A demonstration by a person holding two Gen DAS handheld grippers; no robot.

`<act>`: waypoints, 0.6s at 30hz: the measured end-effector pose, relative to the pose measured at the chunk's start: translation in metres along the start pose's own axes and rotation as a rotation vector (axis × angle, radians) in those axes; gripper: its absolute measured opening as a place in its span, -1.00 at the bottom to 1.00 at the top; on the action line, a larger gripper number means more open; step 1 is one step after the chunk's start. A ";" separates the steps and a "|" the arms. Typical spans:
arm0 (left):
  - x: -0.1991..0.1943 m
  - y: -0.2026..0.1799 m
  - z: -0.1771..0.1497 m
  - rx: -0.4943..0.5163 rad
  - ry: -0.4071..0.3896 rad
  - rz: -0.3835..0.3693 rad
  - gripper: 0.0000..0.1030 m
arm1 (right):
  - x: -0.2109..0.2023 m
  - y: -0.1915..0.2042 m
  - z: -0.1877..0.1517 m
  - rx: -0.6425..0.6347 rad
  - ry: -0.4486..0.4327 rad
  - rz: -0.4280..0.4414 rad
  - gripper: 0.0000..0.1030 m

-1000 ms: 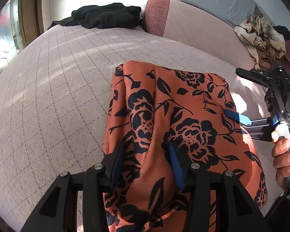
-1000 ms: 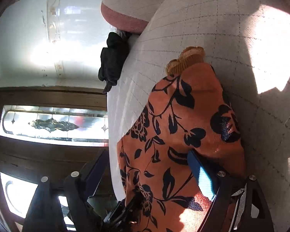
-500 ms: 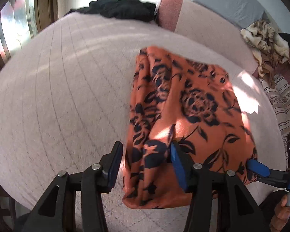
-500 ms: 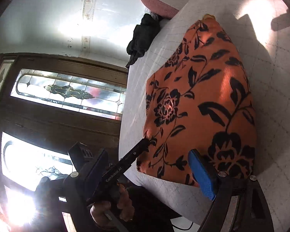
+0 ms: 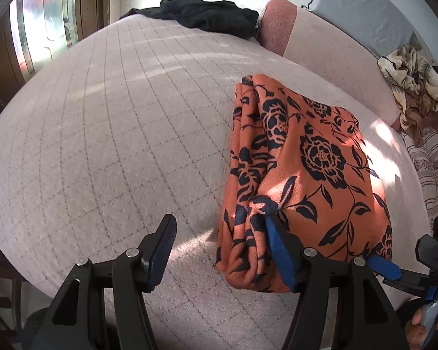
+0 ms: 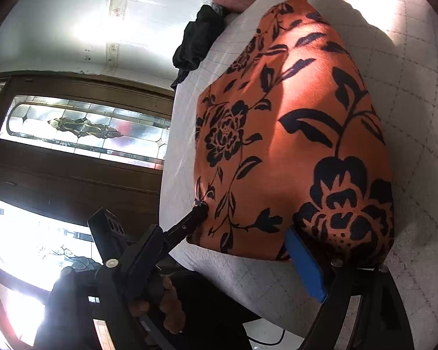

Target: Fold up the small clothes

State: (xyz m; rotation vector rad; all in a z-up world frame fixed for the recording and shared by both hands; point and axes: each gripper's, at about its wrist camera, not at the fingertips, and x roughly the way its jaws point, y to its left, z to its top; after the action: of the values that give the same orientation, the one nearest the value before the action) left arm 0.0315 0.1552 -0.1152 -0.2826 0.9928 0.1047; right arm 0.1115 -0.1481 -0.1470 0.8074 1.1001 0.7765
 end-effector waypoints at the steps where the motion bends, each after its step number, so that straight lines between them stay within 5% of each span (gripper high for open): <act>1: 0.006 -0.001 -0.001 0.020 0.012 0.007 0.26 | 0.001 0.002 0.001 -0.022 0.005 0.003 0.72; 3: 0.019 0.004 -0.004 -0.002 0.060 -0.007 0.30 | 0.008 -0.006 0.003 -0.022 0.020 -0.022 0.71; 8: -0.003 0.008 0.001 -0.026 0.015 -0.025 0.29 | 0.000 0.004 0.007 -0.031 0.011 0.001 0.72; 14: -0.010 -0.007 0.044 0.005 -0.036 -0.170 0.29 | -0.045 0.003 0.041 -0.096 -0.134 -0.062 0.72; 18: 0.031 -0.027 0.072 0.084 -0.013 -0.088 0.29 | -0.047 -0.040 0.075 0.000 -0.163 -0.147 0.74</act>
State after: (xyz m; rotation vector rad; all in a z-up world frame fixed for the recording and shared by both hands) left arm 0.1125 0.1482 -0.0997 -0.2478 0.9683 -0.0151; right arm 0.1763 -0.2207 -0.1419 0.7666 1.0012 0.5769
